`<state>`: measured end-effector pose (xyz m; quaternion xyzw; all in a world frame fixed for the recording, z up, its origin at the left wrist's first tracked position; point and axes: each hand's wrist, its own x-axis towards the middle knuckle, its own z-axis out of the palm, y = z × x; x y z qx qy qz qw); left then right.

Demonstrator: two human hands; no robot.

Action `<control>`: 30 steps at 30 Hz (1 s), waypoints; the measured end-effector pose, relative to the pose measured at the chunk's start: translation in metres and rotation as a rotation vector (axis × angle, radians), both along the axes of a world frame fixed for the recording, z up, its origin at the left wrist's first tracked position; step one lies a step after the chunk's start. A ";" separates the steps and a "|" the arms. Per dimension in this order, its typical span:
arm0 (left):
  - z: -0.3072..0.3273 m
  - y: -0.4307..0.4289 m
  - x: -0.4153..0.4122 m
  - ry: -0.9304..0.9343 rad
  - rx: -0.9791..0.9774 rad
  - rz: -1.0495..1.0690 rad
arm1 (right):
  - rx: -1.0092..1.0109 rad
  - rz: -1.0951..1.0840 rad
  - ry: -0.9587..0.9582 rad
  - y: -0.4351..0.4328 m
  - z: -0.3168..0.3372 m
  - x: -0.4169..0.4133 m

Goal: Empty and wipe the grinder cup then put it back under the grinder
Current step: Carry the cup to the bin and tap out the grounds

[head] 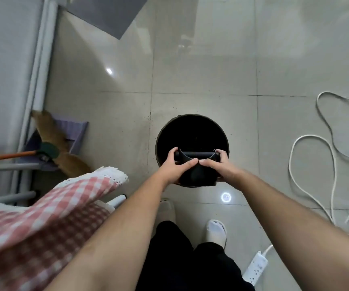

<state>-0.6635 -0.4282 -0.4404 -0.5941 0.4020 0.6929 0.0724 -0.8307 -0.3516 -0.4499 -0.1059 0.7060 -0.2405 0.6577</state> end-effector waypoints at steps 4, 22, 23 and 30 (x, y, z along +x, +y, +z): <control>-0.013 -0.003 -0.019 -0.085 0.114 0.162 | 0.038 -0.150 0.074 -0.015 -0.024 0.008; -0.013 -0.032 -0.048 -0.201 0.269 0.230 | 0.169 -0.155 -0.005 -0.048 -0.027 -0.013; -0.014 -0.031 -0.048 -0.203 0.284 0.243 | 0.172 -0.151 -0.007 -0.048 -0.028 -0.014; -0.007 -0.029 -0.047 -0.208 0.288 0.226 | 0.208 -0.119 -0.011 -0.045 -0.021 -0.014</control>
